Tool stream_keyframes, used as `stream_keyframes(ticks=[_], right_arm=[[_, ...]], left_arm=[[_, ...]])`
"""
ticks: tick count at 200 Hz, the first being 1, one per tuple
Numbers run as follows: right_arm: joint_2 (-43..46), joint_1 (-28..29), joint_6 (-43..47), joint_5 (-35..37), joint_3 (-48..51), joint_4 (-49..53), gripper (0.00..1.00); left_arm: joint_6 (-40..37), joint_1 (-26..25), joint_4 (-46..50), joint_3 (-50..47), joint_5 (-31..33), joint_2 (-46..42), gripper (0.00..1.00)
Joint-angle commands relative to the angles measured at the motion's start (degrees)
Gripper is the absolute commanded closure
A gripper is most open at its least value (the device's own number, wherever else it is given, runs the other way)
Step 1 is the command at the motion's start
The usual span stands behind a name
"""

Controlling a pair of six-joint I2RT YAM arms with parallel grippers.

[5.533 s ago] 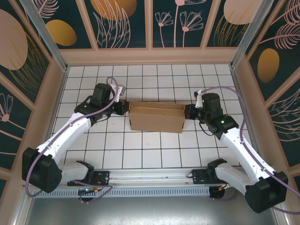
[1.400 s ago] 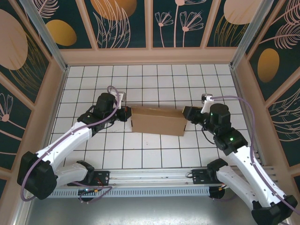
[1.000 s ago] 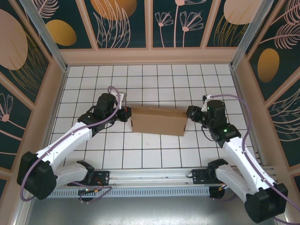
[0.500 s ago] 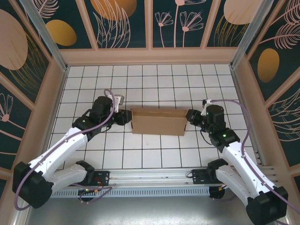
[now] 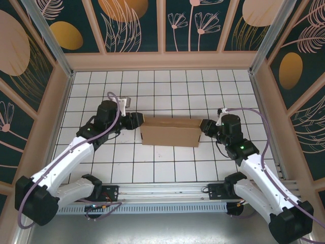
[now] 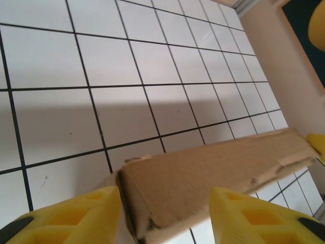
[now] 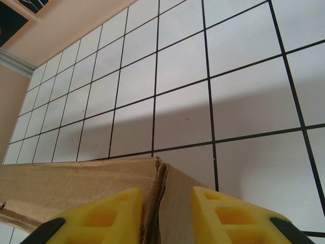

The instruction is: Fold the paper box

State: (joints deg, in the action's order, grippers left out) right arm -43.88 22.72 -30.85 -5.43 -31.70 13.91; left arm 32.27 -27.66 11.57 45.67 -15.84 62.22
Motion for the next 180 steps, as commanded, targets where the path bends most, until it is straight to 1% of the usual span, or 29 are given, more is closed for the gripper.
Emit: stream_keyframes(ticks=[1, 40, 78, 96, 112, 130, 157, 180], right_arm=[[-0.1, 1.0, -0.4, 1.6, 0.3, 2.7, 0.69], [-0.9, 3.7, -0.4, 1.0, 1.2, 2.6, 0.68], [-0.9, 6.2, -2.9, 3.9, 3.2, 3.0, 0.68], [-0.4, 6.6, -5.1, 2.6, 5.4, 1.7, 0.69], [0.0, 6.6, -6.3, 0.4, 5.7, 0.2, 0.69], [0.1, 6.6, -6.6, -1.8, 3.6, -0.9, 0.69], [-1.6, 7.2, -10.4, -6.7, -0.3, -4.6, 0.69], [-3.8, 8.3, -12.0, -6.7, -3.8, -7.3, 0.7]], left_arm=[[2.9, 0.9, -5.8, -3.2, -0.7, 1.5, 0.51], [7.8, 0.9, -12.2, -11.7, -2.7, 1.7, 0.56], [8.9, 0.9, -12.6, -16.7, -1.0, 0.8, 0.57], [10.3, 0.9, -14.5, -18.4, -1.9, 1.5, 0.59], [11.2, 0.9, -16.6, -18.4, -3.8, 1.2, 0.62], [12.8, 0.8, -18.2, -16.9, -5.3, -0.2, 0.68], [18.2, 0.9, -20.7, -13.5, -7.7, -2.0, 0.73], [21.1, 0.9, -21.3, -10.9, -6.7, -4.1, 0.75]])
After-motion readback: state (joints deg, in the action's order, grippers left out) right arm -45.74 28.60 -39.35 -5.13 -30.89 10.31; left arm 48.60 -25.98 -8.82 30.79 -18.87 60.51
